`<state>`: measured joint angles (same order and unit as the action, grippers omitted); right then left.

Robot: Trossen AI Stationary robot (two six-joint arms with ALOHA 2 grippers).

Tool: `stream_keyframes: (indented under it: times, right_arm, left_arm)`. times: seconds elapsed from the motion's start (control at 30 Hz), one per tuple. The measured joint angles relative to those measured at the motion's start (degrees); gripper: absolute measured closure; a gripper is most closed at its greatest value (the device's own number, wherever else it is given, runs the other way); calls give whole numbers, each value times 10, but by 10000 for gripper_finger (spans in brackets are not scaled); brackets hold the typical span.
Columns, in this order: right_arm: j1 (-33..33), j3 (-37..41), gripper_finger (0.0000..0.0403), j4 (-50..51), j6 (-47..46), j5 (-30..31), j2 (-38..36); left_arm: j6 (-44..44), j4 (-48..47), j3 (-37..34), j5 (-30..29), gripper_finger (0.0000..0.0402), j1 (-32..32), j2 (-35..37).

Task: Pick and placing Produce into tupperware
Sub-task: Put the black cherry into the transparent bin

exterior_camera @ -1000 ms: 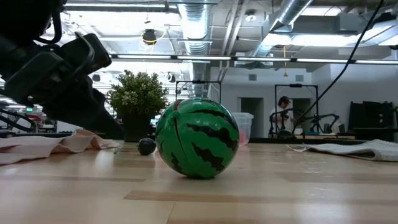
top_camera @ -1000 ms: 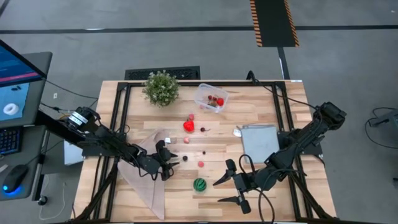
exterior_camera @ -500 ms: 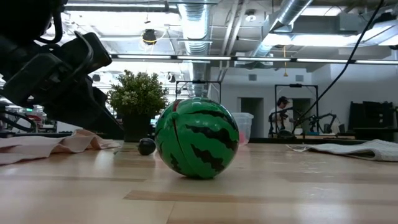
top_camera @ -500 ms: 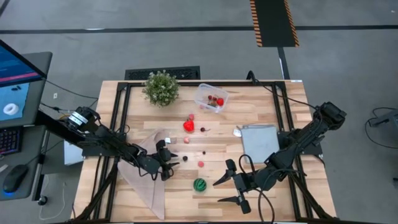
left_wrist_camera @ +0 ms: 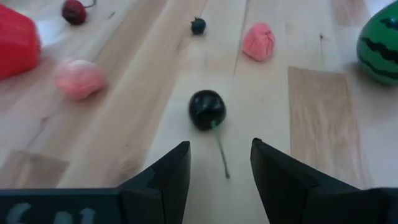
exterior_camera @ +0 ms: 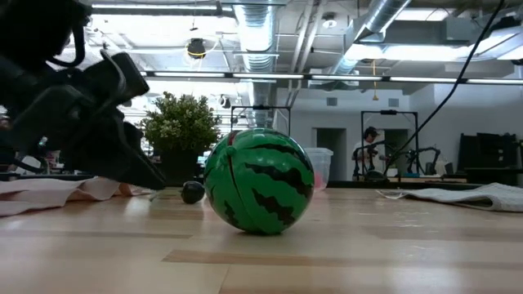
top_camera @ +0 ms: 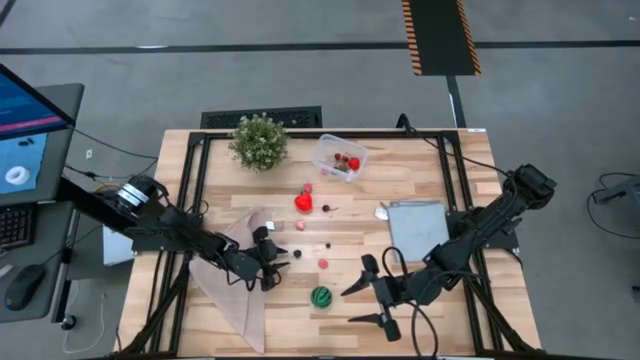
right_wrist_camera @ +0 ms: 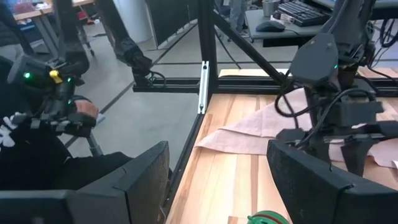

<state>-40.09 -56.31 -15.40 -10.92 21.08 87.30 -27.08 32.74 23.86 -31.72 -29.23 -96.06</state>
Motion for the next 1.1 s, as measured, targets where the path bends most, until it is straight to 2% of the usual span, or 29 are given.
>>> stream_keyframes:
  times: [0.13,0.37,0.73,1.1]
  right_arm:
    - [1,0,107,0,0,0,2]
    - [0,0,107,2,-1,-1,2]
    - [0,0,107,4,-1,-2,2]
    - [0,0,107,4,-1,-2,2]
  left_arm:
    - [39,50,19,8,244,0,-33]
    - [27,8,41,10,244,15,-67]
    - [25,9,40,7,244,16,-69]
    - [45,34,38,-28,244,6,-71]
